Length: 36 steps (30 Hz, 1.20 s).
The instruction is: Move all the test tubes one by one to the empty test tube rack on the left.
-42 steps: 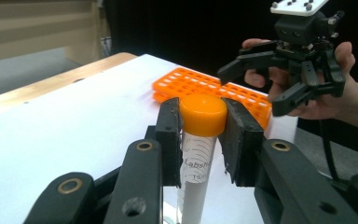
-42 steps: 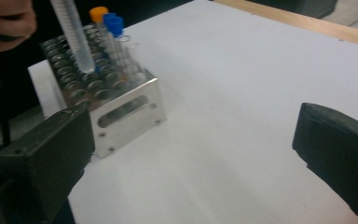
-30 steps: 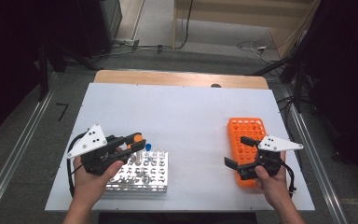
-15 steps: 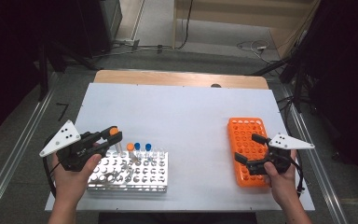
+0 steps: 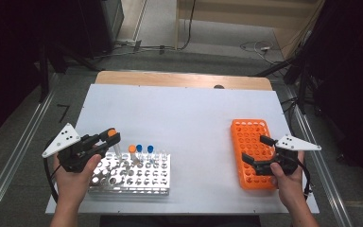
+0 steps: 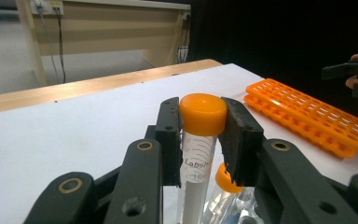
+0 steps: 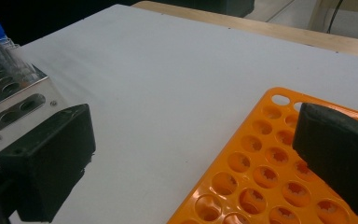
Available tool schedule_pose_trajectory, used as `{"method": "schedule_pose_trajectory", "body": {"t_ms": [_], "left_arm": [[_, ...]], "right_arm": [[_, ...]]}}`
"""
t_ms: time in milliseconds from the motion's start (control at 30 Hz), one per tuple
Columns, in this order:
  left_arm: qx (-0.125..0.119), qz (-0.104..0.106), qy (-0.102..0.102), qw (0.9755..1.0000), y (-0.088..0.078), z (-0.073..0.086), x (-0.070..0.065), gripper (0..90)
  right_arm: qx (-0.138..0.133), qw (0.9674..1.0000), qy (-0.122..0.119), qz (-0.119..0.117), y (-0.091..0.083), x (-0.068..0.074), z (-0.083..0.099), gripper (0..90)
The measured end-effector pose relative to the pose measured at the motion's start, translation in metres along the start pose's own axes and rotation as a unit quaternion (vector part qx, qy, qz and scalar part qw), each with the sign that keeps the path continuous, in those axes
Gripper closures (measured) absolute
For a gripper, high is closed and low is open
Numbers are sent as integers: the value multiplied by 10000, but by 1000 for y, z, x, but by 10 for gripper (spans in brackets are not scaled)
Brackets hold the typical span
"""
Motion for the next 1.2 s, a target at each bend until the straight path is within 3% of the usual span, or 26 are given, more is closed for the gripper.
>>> {"method": "schedule_pose_trajectory", "body": {"t_ms": [267, 500, 633, 800, 933, 1200], "left_arm": [[50, -10, -21, 10000, 12, 9, -2, 708], [294, -121, 161, 9994, 18, 17, 0, 708], [463, -136, 159, 9987, 17, 20, 3, 707], [708, -71, 158, 9973, 17, 25, 6, 707], [752, -1, 207, 9970, 16, 25, 6, 706], [862, 108, 105, 9962, 14, 27, 8, 703]], "right_arm": [[24, 10000, 2, -8, 1, 0, 2, 0], [44, 10000, 11, 15, 2, -1, 3, 0], [49, 10000, 5, 12, 2, -1, 3, 0], [78, 10000, 23, 29, 2, -2, 5, 0], [68, 10000, -5, 18, 2, -1, 4, 0], [78, 10000, -4, 13, 2, -1, 5, 0]]}}
Point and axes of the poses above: each handheld gripper's, and its own axes: y roughly forward along the jaws, z roughly out of its underside, x roughly to its left, the point moved 6 cm from there along y, roughly forward along the jaws, and after that the axes turned 12 degrees about -y, right-handed, at the moved point
